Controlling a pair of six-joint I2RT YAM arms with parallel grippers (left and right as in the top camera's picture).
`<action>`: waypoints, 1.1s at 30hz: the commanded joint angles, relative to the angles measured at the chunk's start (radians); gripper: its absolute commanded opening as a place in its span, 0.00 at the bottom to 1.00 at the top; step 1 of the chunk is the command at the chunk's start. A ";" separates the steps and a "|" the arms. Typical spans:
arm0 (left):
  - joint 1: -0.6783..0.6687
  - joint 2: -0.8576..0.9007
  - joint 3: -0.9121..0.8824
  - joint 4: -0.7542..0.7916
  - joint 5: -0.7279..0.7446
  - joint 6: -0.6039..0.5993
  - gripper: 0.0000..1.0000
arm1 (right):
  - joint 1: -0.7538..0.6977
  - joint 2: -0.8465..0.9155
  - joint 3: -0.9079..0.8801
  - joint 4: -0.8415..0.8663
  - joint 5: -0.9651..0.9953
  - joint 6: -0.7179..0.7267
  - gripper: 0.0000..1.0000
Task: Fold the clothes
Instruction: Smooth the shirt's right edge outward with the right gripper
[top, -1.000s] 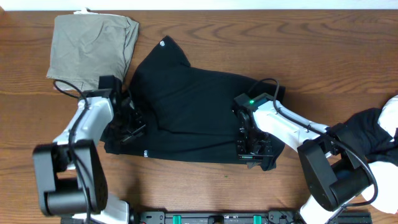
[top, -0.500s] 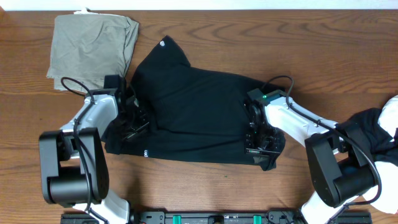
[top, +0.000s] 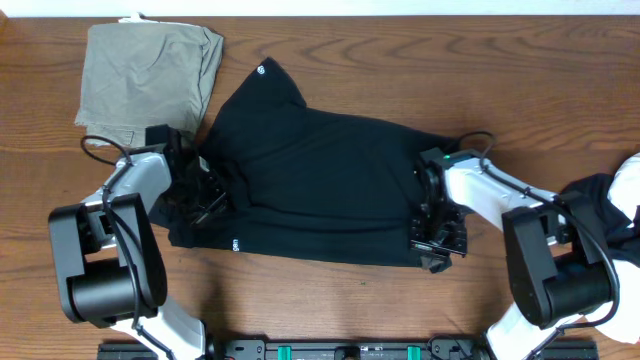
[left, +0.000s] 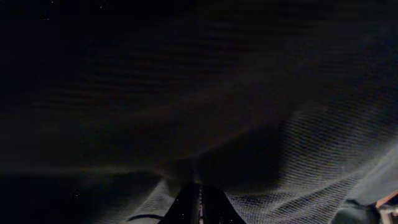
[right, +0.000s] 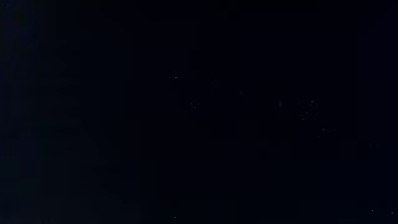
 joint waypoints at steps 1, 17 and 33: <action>0.063 0.050 -0.010 0.026 -0.172 0.005 0.06 | -0.044 -0.002 -0.012 -0.019 0.088 0.014 0.01; 0.139 0.050 -0.010 0.026 -0.172 0.028 0.06 | -0.196 -0.016 0.028 -0.079 0.199 -0.015 0.01; 0.135 0.047 0.010 -0.021 -0.169 0.039 0.06 | -0.133 -0.196 0.131 -0.022 -0.142 -0.255 0.01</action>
